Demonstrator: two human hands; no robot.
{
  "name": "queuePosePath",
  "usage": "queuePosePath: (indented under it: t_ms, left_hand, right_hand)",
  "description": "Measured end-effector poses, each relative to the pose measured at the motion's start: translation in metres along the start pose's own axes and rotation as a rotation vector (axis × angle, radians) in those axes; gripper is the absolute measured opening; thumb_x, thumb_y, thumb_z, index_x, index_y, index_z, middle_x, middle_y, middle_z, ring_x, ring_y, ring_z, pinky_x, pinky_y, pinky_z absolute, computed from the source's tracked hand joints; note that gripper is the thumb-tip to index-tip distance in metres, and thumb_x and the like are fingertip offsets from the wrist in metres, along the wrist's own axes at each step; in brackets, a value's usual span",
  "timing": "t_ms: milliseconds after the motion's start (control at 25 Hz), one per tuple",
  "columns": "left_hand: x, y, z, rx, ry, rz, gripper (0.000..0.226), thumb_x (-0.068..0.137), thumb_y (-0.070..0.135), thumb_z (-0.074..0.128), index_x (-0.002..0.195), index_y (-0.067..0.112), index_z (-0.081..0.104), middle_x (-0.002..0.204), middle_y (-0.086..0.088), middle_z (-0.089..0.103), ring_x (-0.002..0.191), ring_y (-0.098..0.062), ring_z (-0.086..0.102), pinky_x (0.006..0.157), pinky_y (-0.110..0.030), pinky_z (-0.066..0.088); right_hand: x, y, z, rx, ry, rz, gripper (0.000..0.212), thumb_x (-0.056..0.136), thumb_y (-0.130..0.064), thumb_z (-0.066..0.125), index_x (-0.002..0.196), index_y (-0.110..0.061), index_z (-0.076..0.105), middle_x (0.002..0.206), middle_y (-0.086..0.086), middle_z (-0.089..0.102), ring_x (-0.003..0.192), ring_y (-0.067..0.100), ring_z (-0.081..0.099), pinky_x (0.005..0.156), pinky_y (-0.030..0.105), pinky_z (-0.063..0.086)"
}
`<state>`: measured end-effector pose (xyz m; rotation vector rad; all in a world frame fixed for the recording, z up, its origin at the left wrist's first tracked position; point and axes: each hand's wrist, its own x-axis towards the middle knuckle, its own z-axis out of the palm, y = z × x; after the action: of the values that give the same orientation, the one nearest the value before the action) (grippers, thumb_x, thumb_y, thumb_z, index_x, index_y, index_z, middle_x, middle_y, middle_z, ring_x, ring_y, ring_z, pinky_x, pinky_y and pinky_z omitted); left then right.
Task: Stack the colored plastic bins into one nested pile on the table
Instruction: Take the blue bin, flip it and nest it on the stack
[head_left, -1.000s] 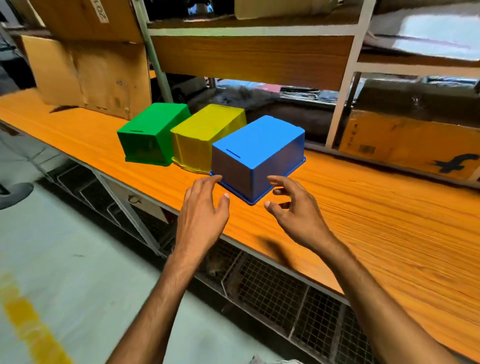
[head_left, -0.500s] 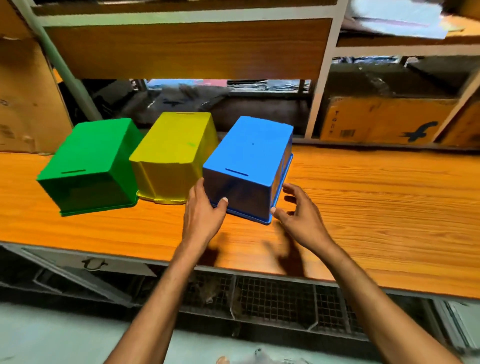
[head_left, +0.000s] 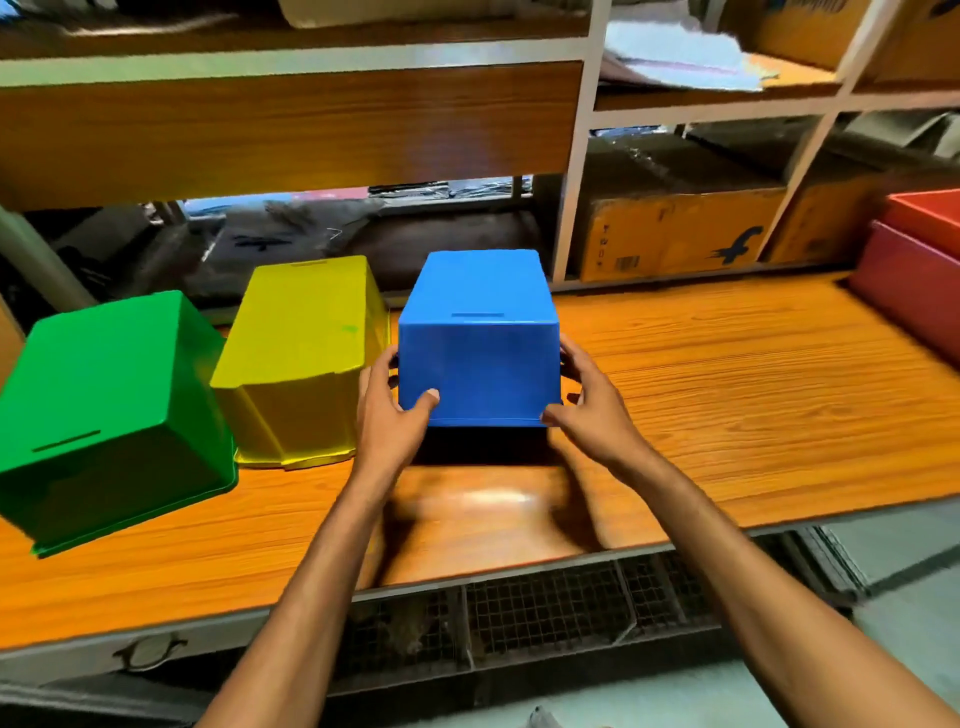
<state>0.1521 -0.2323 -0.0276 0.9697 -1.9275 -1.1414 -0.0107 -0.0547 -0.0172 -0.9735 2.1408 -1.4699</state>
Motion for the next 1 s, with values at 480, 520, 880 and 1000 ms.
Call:
queuePosePath:
  t_ms: [480,520,880,1000]
  left_hand:
    - [0.047,0.118,-0.030,-0.486,-0.120,0.295,0.056,0.094,0.041,0.070,0.142,0.016,0.057,0.139,0.002,0.065,0.127,-0.008,0.061,0.105,-0.030,0.052]
    - [0.043,0.116,-0.026,-0.453,-0.159,0.351,0.058,0.091,0.038,0.075,0.142,0.017,0.057,0.138,0.003,0.066,0.126,-0.008,0.063,0.101,-0.027,0.054]
    - [0.003,0.089,0.017,0.054,0.022,0.659,0.064,0.084,-0.006,0.064,0.144,0.017,0.058,0.099,0.003,0.049,0.079,-0.013,0.049,0.069,-0.016,0.042]
    - [0.013,0.096,0.019,-0.071,0.073,0.568,0.054,0.087,-0.006,0.063,0.136,0.014,0.065,0.096,-0.005,0.054,0.081,-0.004,0.052,0.071,-0.013,0.041]
  right_hand:
    - [0.042,-0.087,-0.090,0.073,0.468,-0.230,0.049,0.090,0.005,0.056,0.129,-0.024,0.065,0.123,-0.004,0.071,0.115,0.011,0.065,0.094,0.036,0.059]
    - [0.044,-0.084,-0.092,0.109,0.511,-0.206,0.042,0.089,0.005,0.054,0.118,-0.021,0.069,0.110,-0.002,0.074,0.106,0.012,0.069,0.090,0.037,0.061]
    - [0.043,-0.041,-0.111,0.675,0.541,0.082,0.030,0.095,-0.006,0.064,0.125,-0.009,0.061,0.104,0.004,0.076,0.087,0.012,0.072,0.070,0.026,0.060]
    - [0.021,-0.045,-0.106,0.606,0.344,0.068,0.043,0.093,0.001,0.062,0.130,-0.022,0.062,0.115,0.000,0.075,0.099,0.011,0.070,0.080,0.032,0.060]
